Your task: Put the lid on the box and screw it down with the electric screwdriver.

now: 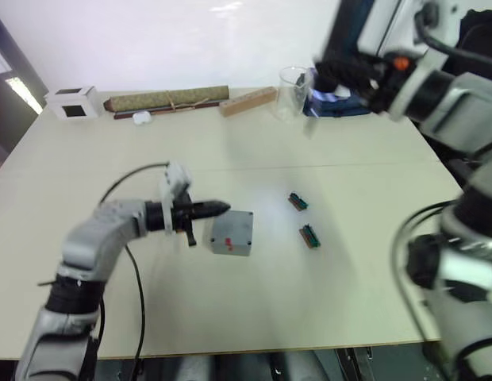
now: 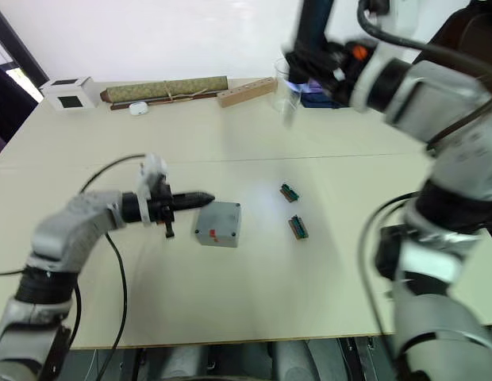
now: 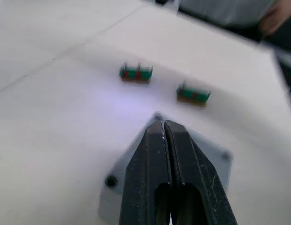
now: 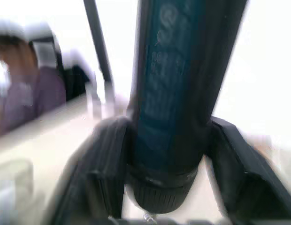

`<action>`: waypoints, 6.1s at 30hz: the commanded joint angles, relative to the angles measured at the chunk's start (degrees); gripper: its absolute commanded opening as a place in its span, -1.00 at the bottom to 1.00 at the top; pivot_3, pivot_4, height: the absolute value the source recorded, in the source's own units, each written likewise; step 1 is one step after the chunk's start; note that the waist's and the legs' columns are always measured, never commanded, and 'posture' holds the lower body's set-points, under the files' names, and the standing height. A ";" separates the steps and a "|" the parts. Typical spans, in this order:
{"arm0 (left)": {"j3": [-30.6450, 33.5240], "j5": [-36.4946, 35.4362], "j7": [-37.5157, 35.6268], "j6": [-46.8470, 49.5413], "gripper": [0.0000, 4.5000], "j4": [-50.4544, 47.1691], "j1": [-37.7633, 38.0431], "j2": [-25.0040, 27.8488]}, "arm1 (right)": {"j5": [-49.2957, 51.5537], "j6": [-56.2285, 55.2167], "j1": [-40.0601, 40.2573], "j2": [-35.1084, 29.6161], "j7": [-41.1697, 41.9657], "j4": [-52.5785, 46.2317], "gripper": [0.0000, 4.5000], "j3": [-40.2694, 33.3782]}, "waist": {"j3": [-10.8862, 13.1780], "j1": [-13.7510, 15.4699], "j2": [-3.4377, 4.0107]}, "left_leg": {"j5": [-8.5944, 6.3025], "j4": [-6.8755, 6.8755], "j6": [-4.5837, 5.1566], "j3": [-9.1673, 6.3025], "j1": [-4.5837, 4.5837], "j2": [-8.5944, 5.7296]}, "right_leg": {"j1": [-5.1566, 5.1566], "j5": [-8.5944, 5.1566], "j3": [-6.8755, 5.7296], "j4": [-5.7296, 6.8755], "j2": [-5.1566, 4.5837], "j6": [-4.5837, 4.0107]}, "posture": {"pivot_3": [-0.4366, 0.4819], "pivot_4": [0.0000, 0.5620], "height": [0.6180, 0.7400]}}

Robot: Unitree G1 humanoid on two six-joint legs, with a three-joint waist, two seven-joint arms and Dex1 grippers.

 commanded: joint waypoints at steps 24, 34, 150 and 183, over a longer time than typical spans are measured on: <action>-9.54 2.11 -4.10 -3.04 -1.00 -15.65 4.76 7.60 | -7.78 -4.88 20.68 -21.55 22.48 16.18 0.98 26.22 | 0.63 -1.55 0.68 | -0.38 0.82 0.66 0.50 0.19 0.02 | 0.29 0.00 0.49 0.16 0.27 0.37 | -0.05 -0.47 1.00; -1.88 10.17 -1.68 -11.06 -1.00 7.35 1.18 13.25 | -8.15 -21.66 12.40 -19.27 29.07 -6.60 0.98 23.97 | 0.82 -2.91 0.95 | -0.37 0.83 0.66 0.53 0.21 0.12 | 0.12 0.07 0.50 0.37 0.38 0.42 | -0.05 -0.47 1.00; -9.45 8.00 -7.76 -3.96 -1.00 -4.56 -0.74 7.59 | -23.43 -48.38 48.13 8.26 15.51 -14.19 -0.02 18.90 | 0.55 -1.48 0.33 | -0.36 1.18 0.60 0.33 0.37 0.00 | 0.58 0.25 0.40 0.52 0.26 0.56 | -0.05 -0.47 1.00; -10.27 9.63 -6.51 -6.20 -1.00 -1.88 -0.10 6.46 | -23.53 -48.14 47.97 7.66 16.35 -14.77 -0.99 19.47 | 0.55 -1.49 0.33 | -0.36 1.18 0.60 0.32 0.38 -0.01 | 0.58 0.25 0.40 0.53 0.26 0.56 | -0.05 -0.47 1.00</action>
